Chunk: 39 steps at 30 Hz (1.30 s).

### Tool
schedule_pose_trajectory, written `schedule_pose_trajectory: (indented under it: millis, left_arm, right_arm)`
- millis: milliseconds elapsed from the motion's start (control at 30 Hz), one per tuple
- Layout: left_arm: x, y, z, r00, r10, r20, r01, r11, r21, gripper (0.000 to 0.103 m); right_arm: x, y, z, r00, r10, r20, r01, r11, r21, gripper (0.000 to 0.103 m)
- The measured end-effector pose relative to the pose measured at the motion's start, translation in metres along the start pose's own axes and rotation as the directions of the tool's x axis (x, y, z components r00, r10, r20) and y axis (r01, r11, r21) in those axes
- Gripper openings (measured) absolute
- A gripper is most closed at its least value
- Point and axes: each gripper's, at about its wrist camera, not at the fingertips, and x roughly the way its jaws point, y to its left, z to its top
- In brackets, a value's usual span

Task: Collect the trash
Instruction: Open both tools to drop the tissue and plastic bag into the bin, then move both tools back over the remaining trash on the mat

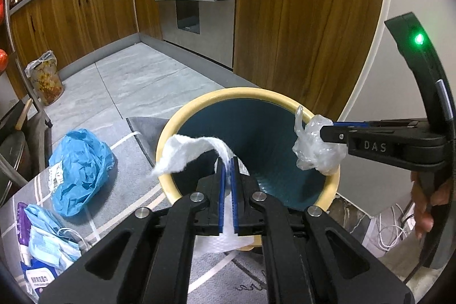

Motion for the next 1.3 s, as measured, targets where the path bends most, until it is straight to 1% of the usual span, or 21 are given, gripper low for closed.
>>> schedule_pose_trajectory:
  millis: [33, 100, 233, 267, 367, 467, 533, 633, 700, 733, 767, 800, 833, 900, 933, 1000, 1067, 1100, 1167, 1300]
  left_arm:
    - [0.0, 0.0, 0.0, 1.0, 0.001, -0.001, -0.001, 1.0, 0.0, 0.012]
    - [0.0, 0.0, 0.0, 1.0, 0.012, 0.002, -0.012, 1.0, 0.006, 0.028]
    - [-0.004, 0.001, 0.0, 1.0, 0.023, 0.016, -0.023, 1.0, 0.007, 0.031]
    - [-0.004, 0.002, 0.0, 0.999, 0.027, 0.017, -0.027, 1.0, 0.006, 0.034]
    - [-0.006, 0.005, -0.001, 0.999, 0.047, 0.024, -0.047, 0.999, -0.003, 0.046]
    - [-0.008, 0.008, -0.001, 0.998, 0.059, 0.026, -0.059, 0.998, -0.011, 0.047]
    - [-0.011, 0.01, -0.001, 0.997, 0.068, 0.032, -0.067, 0.998, -0.02, 0.048]
    - [-0.014, 0.013, -0.001, 0.996, 0.08, 0.042, -0.079, 0.996, -0.033, 0.054]
    - [-0.018, 0.016, -0.001, 0.995, 0.091, 0.05, -0.089, 0.995, -0.039, 0.055]
    - [-0.019, 0.018, -0.001, 0.994, 0.095, 0.051, -0.092, 0.995, -0.044, 0.055]
    - [-0.021, 0.019, -0.001, 0.994, 0.099, 0.054, -0.096, 0.994, -0.051, 0.058]
    - [-0.023, 0.021, -0.001, 0.993, 0.102, 0.057, -0.099, 0.993, -0.059, 0.064]
    - [-0.026, 0.023, -0.002, 0.992, 0.108, 0.062, -0.103, 0.992, -0.066, 0.067]
    - [-0.032, 0.024, -0.004, 0.99, 0.124, 0.074, -0.119, 0.99, -0.069, 0.077]
    - [-0.035, 0.025, -0.005, 0.988, 0.134, 0.08, -0.129, 0.989, -0.067, 0.079]
    - [-0.042, 0.026, -0.007, 0.985, 0.144, 0.09, -0.139, 0.988, -0.064, 0.088]
    - [-0.048, 0.028, -0.009, 0.983, 0.152, 0.099, -0.146, 0.987, -0.061, 0.091]
    - [-0.052, 0.029, -0.01, 0.982, 0.159, 0.103, -0.153, 0.986, -0.06, 0.094]
    - [-0.058, 0.03, -0.012, 0.979, 0.17, 0.113, -0.165, 0.985, -0.058, 0.096]
    - [-0.074, 0.038, -0.021, 0.973, 0.194, 0.124, -0.19, 0.981, -0.05, 0.097]
  right_arm:
    - [0.001, -0.001, 0.0, 1.0, -0.001, -0.002, 0.001, 1.0, 0.006, 0.021]
    - [0.003, -0.002, 0.0, 1.0, -0.004, -0.006, 0.004, 1.0, 0.014, 0.022]
    - [0.004, -0.004, 0.001, 1.0, 0.006, -0.01, -0.006, 0.999, 0.033, 0.023]
    - [0.004, -0.004, 0.001, 1.0, 0.013, -0.011, -0.013, 0.999, 0.039, 0.025]
    - [0.004, -0.004, 0.002, 1.0, 0.026, -0.006, -0.026, 0.998, 0.05, 0.034]
    - [0.002, -0.002, 0.002, 0.999, 0.037, -0.001, -0.037, 0.998, 0.05, 0.043]
    - [0.001, 0.0, 0.002, 0.999, 0.04, 0.006, -0.041, 0.998, 0.048, 0.046]
    - [-0.001, 0.001, 0.003, 0.999, 0.04, 0.011, -0.04, 0.998, 0.052, 0.053]
    - [-0.005, 0.002, 0.004, 0.999, 0.042, 0.02, -0.043, 0.997, 0.058, 0.062]
    - [-0.007, 0.003, 0.004, 0.999, 0.044, 0.027, -0.046, 0.997, 0.06, 0.064]
    - [-0.009, 0.004, 0.004, 0.998, 0.045, 0.033, -0.046, 0.997, 0.06, 0.069]
    - [-0.011, 0.006, 0.004, 0.998, 0.046, 0.04, -0.048, 0.997, 0.059, 0.074]
    - [-0.012, 0.007, 0.004, 0.998, 0.05, 0.043, -0.052, 0.997, 0.057, 0.075]
    - [-0.015, 0.009, 0.004, 0.997, 0.06, 0.048, -0.063, 0.996, 0.055, 0.08]
    - [-0.016, 0.01, 0.004, 0.997, 0.063, 0.052, -0.066, 0.996, 0.055, 0.081]
    - [-0.02, 0.013, 0.005, 0.996, 0.064, 0.063, -0.068, 0.996, 0.06, 0.086]
    - [-0.024, 0.018, 0.004, 0.995, 0.064, 0.072, -0.069, 0.995, 0.069, 0.09]
    - [-0.026, 0.021, 0.004, 0.994, 0.068, 0.08, -0.074, 0.995, 0.073, 0.091]
    - [-0.029, 0.026, 0.004, 0.993, 0.073, 0.087, -0.08, 0.994, 0.072, 0.092]
    - [-0.033, 0.041, 0.002, 0.992, 0.084, 0.094, -0.09, 0.994, 0.057, 0.093]
